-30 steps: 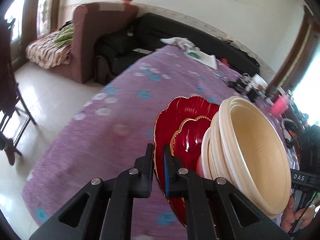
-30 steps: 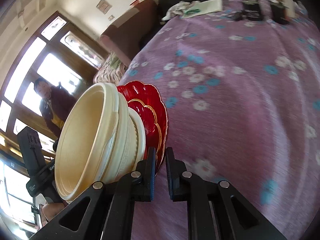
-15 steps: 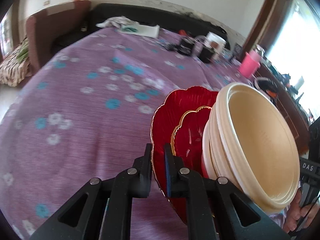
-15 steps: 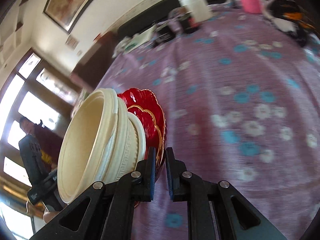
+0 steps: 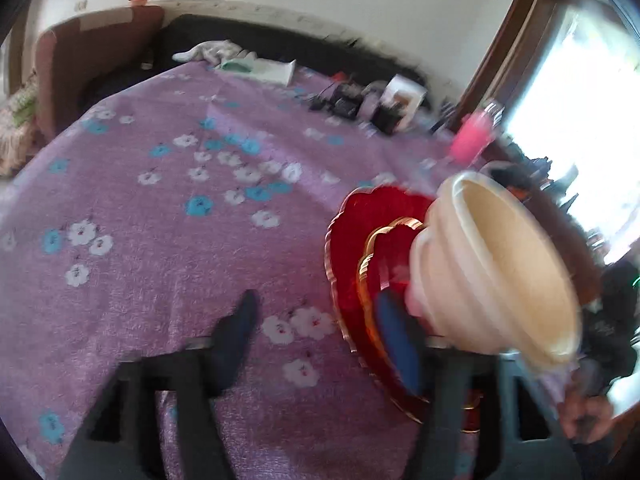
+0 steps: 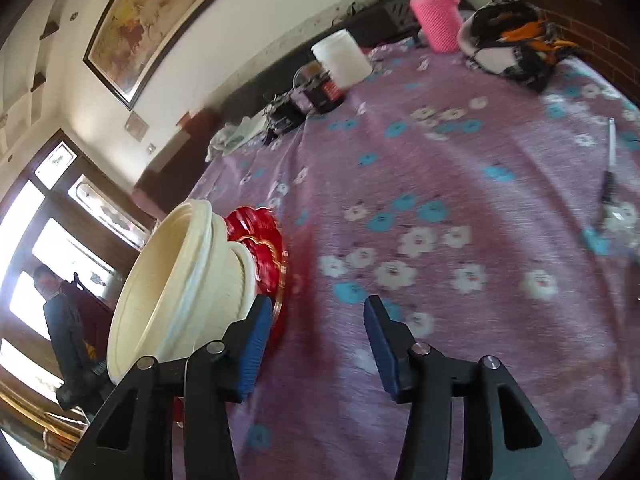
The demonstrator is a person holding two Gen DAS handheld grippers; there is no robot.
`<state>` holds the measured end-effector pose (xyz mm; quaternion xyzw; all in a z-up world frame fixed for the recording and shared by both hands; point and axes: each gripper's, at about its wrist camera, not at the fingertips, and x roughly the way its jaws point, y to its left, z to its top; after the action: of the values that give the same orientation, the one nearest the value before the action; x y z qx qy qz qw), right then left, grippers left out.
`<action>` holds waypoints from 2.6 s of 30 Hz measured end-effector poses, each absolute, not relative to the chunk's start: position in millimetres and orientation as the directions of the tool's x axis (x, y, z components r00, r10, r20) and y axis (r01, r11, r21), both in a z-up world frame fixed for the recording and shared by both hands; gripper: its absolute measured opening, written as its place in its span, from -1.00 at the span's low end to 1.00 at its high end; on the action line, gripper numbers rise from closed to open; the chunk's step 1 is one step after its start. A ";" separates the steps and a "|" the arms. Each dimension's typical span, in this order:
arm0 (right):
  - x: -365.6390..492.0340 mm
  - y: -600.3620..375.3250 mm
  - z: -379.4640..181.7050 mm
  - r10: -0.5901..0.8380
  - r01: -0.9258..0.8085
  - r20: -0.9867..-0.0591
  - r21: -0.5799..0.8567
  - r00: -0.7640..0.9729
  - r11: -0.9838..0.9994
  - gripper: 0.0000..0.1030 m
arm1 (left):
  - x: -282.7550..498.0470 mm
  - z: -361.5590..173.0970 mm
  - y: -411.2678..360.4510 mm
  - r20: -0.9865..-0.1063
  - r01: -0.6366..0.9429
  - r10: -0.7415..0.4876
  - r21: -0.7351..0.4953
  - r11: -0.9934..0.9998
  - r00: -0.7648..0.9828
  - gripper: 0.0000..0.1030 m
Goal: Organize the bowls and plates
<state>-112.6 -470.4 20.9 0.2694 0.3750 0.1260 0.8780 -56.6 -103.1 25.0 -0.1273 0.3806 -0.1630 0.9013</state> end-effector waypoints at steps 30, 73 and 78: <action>-145.7 -493.9 27.6 0.053 0.268 -0.551 0.485 0.833 0.832 0.17 | -88.9 45.7 -85.3 -0.455 0.322 -0.487 -0.394 0.861 0.745 0.91; -210.0 -393.4 52.4 -0.002 0.114 -0.388 0.266 0.922 0.957 0.88 | -147.4 46.5 -150.7 -0.477 0.133 -0.101 0.034 0.991 0.873 1.00; -208.8 -393.5 52.3 0.013 0.103 -0.389 0.276 0.921 0.956 0.90 | -149.6 47.4 -152.5 -0.472 0.136 -0.101 0.041 0.990 0.876 1.00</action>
<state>-208.8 -393.5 52.3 0.1471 0.1971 -0.0231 0.9690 -149.6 -152.5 47.4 0.0363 0.2413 -0.0614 0.9678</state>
